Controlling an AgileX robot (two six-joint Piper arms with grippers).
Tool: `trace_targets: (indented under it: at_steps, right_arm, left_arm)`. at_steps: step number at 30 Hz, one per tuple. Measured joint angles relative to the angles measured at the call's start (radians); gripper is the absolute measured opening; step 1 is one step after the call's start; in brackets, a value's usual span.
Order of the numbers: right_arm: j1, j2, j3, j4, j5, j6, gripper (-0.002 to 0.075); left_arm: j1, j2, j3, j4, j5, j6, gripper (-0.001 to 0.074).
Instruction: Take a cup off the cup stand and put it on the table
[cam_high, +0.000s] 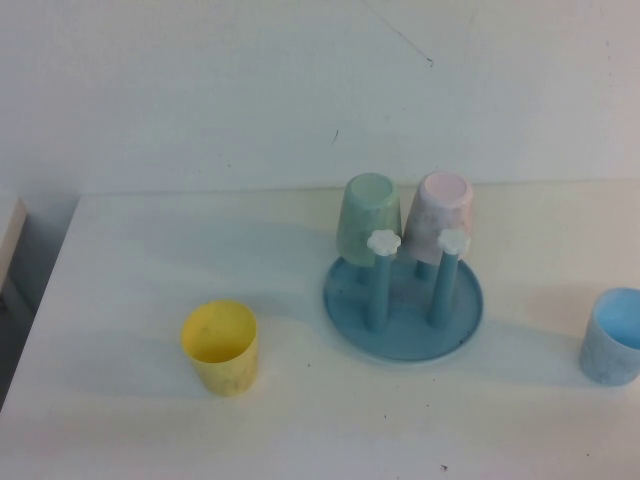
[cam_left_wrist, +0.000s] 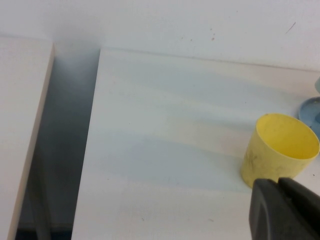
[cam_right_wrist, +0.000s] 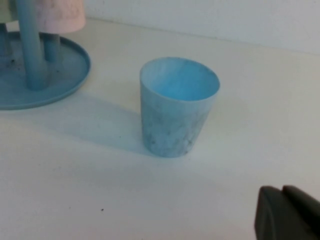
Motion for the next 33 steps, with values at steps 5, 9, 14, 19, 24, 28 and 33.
trace_targets:
  at_steps: [5,9,14,19,24,28,33]
  right_arm:
    - [0.0,0.0,0.0,-0.002,0.002,0.002,-0.0002]
    - [0.0,0.0,0.0,-0.002,0.002,0.002,-0.0002]
    - [0.0,0.0,0.0,-0.002,0.002,0.002,-0.0002]
    - [0.0,0.0,0.0,-0.002,0.002,0.002,-0.0002]
    - [0.0,0.0,0.0,-0.002,0.002,0.002,-0.0002]
    - [0.0,0.0,0.0,-0.002,0.002,0.002,-0.0002]
    - [0.0,0.0,0.0,-0.002,0.002,0.002,-0.0002]
  left_arm:
    - [0.0,0.0,0.0,0.0,0.0,0.0,-0.0001]
    - [0.0,0.0,0.0,0.0,0.0,0.0,-0.0001]
    - [0.0,0.0,0.0,0.0,0.0,0.0,-0.0001]
    - [0.0,0.0,0.0,0.0,0.0,0.0,-0.0001]
    - [0.0,0.0,0.0,0.0,0.0,0.0,-0.0001]
    - [0.0,0.0,0.0,-0.01,0.0,-0.002,-0.0001]
    - [0.011,-0.008,0.026,-0.134,-0.01,0.023,-0.0001]
